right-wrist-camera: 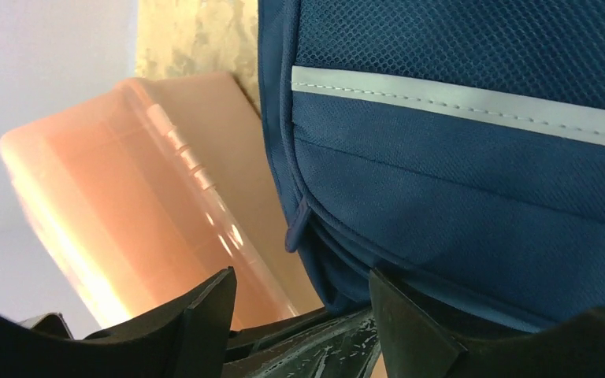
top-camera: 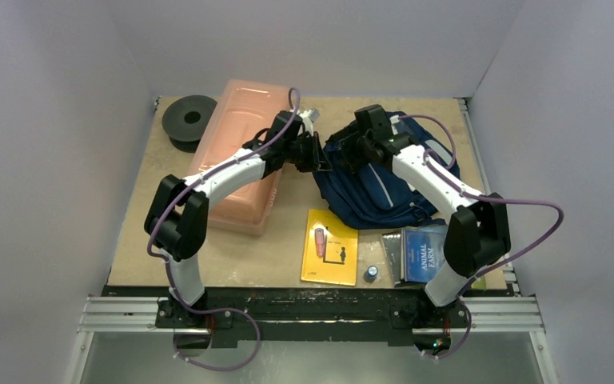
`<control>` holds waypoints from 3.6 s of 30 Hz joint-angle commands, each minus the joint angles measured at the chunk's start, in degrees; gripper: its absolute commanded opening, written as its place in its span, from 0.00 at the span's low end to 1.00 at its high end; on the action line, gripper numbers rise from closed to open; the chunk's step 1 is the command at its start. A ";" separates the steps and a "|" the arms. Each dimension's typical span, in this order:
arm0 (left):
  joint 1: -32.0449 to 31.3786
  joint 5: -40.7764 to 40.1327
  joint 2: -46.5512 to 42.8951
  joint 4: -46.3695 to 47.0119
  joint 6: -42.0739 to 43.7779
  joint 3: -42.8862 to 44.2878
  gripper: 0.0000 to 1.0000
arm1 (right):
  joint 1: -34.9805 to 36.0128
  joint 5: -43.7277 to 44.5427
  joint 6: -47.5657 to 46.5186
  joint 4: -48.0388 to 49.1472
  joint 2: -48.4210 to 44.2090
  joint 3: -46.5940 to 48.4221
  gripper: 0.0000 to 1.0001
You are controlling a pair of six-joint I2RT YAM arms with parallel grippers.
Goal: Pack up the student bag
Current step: Zip the student bag at the center of the board.
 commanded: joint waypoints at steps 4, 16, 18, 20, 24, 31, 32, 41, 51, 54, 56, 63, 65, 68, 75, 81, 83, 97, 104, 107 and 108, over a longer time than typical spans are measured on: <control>-1.02 -0.19 -2.31 6.38 2.05 0.64 0.00 | 1.07 10.99 4.65 -11.16 3.57 7.79 0.67; -2.37 -4.80 -1.67 4.08 8.40 1.06 0.00 | 1.05 15.19 2.70 -15.40 10.48 15.15 0.65; -2.67 -5.87 -1.44 3.51 9.57 1.25 0.00 | 1.07 15.20 2.62 -16.66 12.13 16.72 0.64; -3.01 -6.73 -1.34 3.06 10.72 1.33 0.00 | 1.05 14.69 2.37 -18.12 14.08 18.51 0.63; -3.84 -8.47 -1.17 1.82 13.18 1.85 0.00 | 1.05 12.98 1.41 -20.50 18.01 22.40 0.55; -4.28 -10.99 -1.21 0.14 15.33 1.72 0.00 | 0.79 13.98 -0.74 -22.63 20.10 25.17 0.28; -4.27 -11.01 -1.13 0.03 15.25 1.76 0.00 | 0.80 13.89 -1.13 -21.81 19.59 24.35 0.26; -2.31 -9.79 -0.66 0.52 11.38 1.66 0.00 | 0.15 5.66 -17.92 -19.50 14.53 18.02 0.00; 1.16 -5.63 1.84 5.37 1.75 2.56 0.00 | 0.06 -13.39 -50.89 1.61 4.53 -3.96 0.00; 1.55 -7.04 2.17 3.71 1.97 4.67 0.00 | 0.06 -10.34 -54.13 1.64 1.32 -8.85 0.00; 1.97 -8.13 2.01 2.60 2.86 5.97 0.00 | 0.08 -6.74 -55.52 0.85 -0.99 -10.89 0.00; 2.67 -9.81 -0.15 2.89 4.21 7.24 0.00 | 0.26 -2.69 -55.52 0.06 -5.52 -15.69 0.00; 2.82 -10.29 -0.77 2.00 4.88 8.57 0.00 | 0.34 -1.01 -57.68 -0.99 -6.68 -17.06 0.00; 3.28 -11.85 -1.77 -0.08 6.76 11.11 0.00 | 0.22 1.58 -59.38 -2.50 -8.40 -18.60 0.00; 4.40 -16.69 -1.21 -6.29 13.59 19.66 0.00 | 0.29 4.77 -60.58 -3.15 -11.97 -20.71 0.00; 5.17 -23.12 0.12 -9.62 20.08 25.19 0.00 | 0.09 10.08 -61.55 -4.71 -13.44 -22.44 0.00; 5.97 -23.91 0.77 -10.51 20.65 26.58 0.00 | -0.18 10.17 -61.38 -4.74 -13.50 -23.19 0.00; 9.71 -19.87 2.79 -13.00 21.03 29.49 0.00 | -6.94 13.36 -54.22 -6.72 -7.44 -23.68 0.00; 9.21 -15.95 0.60 -12.73 20.52 26.10 0.00 | -9.01 18.25 -54.41 -6.02 -1.34 -15.44 0.00; 8.09 -14.41 0.25 -13.29 20.88 25.69 0.00 | -9.02 10.21 -59.25 -3.58 -5.31 -14.33 0.16; 7.71 -13.93 0.32 -13.77 20.99 25.69 0.00 | -9.08 8.57 -60.05 -2.65 -7.50 -14.36 0.42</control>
